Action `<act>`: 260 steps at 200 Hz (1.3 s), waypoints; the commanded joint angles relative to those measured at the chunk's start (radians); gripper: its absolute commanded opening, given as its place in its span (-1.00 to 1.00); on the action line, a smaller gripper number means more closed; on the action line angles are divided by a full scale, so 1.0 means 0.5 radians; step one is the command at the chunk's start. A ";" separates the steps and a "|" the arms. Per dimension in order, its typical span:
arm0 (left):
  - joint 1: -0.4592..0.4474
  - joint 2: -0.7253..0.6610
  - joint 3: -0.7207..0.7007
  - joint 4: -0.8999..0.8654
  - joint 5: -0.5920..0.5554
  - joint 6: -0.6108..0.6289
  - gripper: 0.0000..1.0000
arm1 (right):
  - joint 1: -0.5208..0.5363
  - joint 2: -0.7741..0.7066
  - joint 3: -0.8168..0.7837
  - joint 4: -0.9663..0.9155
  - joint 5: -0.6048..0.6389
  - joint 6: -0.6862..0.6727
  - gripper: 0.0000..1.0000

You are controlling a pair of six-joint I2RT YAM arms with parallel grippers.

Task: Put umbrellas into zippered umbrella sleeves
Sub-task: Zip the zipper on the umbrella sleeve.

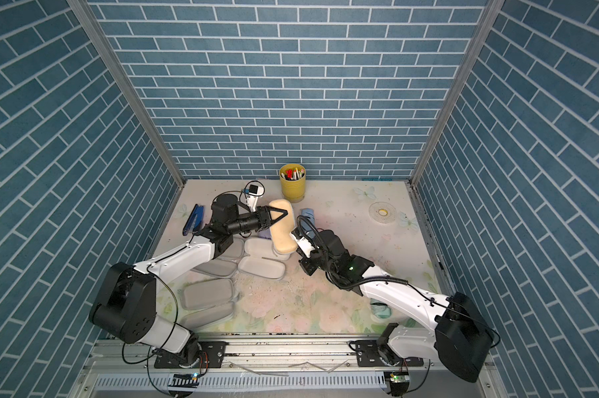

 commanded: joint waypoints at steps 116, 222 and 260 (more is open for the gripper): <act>-0.086 0.009 -0.147 0.501 -0.901 -0.175 -0.98 | 0.414 0.405 0.243 0.356 0.055 0.335 -1.00; -0.267 0.181 -0.186 0.584 -0.925 -0.314 -0.97 | 0.268 0.372 0.263 0.361 -0.165 0.563 -0.54; -0.231 0.279 0.159 0.046 -0.846 -0.008 -0.83 | -0.014 -0.012 0.190 -0.195 -0.333 0.629 0.07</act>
